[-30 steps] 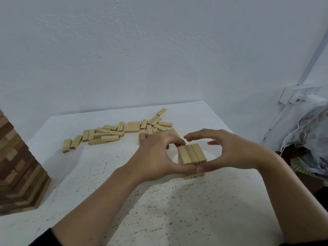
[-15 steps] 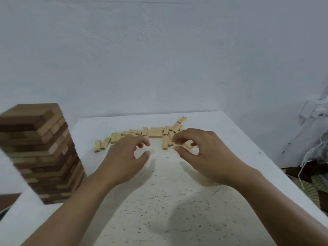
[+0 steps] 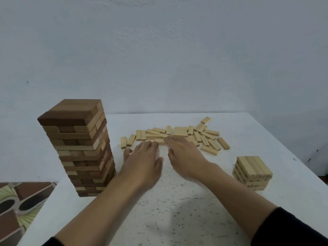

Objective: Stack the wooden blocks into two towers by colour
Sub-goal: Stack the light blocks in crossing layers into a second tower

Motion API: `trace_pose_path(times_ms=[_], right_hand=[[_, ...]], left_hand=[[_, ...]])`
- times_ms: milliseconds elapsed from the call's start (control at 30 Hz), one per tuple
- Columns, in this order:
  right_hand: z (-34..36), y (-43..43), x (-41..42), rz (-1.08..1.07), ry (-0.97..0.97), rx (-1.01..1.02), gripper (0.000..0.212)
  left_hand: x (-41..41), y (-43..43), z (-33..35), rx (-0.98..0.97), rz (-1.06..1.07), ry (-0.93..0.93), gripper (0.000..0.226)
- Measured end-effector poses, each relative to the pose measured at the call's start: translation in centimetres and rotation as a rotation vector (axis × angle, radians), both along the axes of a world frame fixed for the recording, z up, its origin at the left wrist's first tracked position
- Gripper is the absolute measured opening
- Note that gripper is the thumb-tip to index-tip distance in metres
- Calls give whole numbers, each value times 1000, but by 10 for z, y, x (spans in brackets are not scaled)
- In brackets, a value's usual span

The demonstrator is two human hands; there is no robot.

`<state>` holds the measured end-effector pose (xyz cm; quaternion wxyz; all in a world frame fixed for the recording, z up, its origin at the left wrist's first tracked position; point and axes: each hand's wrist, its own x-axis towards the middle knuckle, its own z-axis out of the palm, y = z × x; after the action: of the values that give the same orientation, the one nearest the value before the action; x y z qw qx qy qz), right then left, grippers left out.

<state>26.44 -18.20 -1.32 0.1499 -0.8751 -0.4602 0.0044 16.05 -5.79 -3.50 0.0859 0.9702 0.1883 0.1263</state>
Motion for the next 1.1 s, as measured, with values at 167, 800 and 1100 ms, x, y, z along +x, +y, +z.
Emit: trace_pose_path(times_ms=[167,800,1100], right_hand=[[-10,0,-1,26,-90,0,37],[-18,-25,-1,100,20,268,24],[-24,-23,1,55,143,391,28]], left_hand=[[-15,3,9,-114,-111,48,49],[-20,1,-7,-168,-224,-320,34],[-26,7,1,-292,-324,-269,27]])
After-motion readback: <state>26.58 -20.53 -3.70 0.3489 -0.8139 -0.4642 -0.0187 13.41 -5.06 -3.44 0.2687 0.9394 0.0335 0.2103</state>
